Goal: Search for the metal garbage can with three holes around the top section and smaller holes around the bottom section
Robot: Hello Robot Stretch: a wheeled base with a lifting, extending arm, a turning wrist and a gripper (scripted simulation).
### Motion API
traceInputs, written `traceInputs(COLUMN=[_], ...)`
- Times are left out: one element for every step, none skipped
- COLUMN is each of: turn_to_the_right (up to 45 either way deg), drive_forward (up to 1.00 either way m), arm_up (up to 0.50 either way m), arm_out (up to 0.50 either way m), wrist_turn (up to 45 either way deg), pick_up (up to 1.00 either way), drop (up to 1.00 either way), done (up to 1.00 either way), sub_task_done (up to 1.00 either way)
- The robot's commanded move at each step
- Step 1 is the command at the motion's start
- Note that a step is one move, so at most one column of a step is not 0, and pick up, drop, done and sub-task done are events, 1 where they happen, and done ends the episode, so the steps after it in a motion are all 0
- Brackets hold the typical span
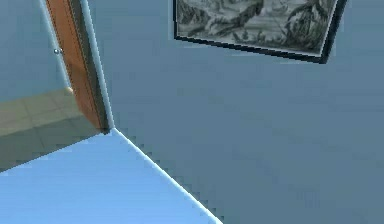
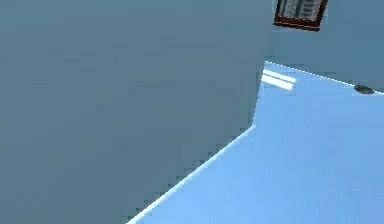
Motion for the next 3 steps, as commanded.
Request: traceInputs(turn_to_the_right=[0.0, -39.0, 0.0], drive_forward=[0.4, 0.0, 0.4], arm_up=[0.0, 0.0, 0.0], arm_out=[0.0, 0.0, 0.0], wrist_turn=[0.0, 0.0, 0.0], pick_up=[0.0, 0.0, 0.0], drop=[0.0, 0.0, 0.0], done=[0.0, 0.0, 0.0], sub_task_done=[0.0, 0.0, 0.0])
